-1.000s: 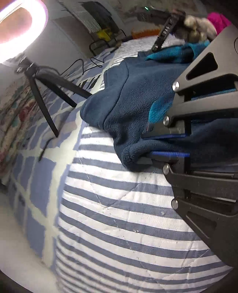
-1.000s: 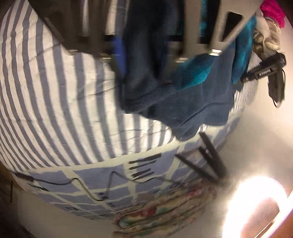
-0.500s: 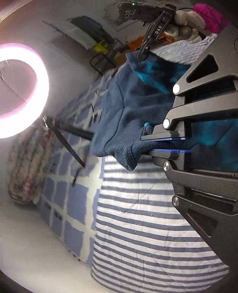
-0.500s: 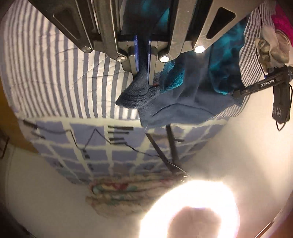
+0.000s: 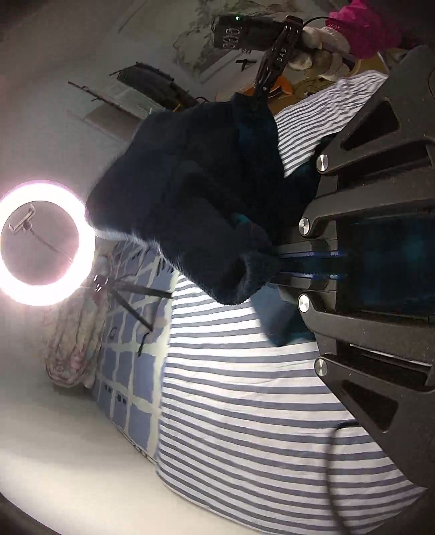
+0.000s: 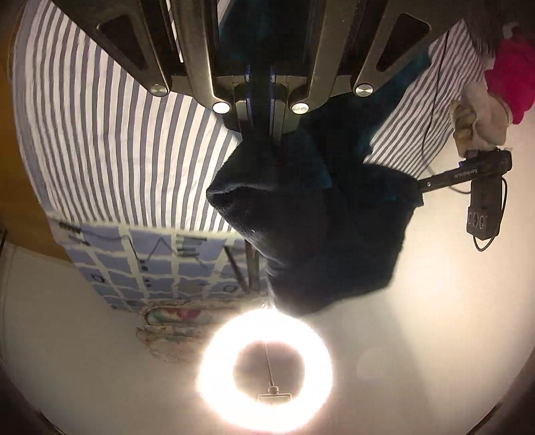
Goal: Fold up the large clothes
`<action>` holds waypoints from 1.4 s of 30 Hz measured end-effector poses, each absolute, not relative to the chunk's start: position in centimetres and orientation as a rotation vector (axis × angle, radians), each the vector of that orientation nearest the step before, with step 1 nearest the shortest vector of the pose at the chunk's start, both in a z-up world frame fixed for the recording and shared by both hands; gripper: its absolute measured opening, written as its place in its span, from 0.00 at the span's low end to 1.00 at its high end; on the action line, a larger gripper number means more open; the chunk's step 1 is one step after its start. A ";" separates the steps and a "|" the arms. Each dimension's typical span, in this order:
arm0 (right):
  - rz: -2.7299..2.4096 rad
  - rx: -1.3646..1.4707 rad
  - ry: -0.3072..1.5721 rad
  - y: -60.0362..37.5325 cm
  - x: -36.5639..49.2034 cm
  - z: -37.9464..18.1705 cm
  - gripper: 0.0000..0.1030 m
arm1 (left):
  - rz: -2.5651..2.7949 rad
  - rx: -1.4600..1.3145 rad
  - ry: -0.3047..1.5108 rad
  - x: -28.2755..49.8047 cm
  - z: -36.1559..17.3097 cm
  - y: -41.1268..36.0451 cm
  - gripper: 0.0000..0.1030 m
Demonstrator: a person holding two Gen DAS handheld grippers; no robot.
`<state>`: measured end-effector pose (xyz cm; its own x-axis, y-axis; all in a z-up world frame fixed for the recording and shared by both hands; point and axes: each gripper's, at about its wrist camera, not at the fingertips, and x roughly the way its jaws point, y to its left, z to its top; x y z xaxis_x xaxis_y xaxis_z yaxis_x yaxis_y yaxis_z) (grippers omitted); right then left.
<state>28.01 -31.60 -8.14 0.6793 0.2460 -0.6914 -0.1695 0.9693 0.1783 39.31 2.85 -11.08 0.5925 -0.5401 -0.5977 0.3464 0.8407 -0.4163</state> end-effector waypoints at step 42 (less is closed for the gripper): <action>0.279 0.063 1.090 -24.1 28.4 -17.0 0.22 | -0.441 -0.189 1.145 41.2 -18.7 -3.8 0.17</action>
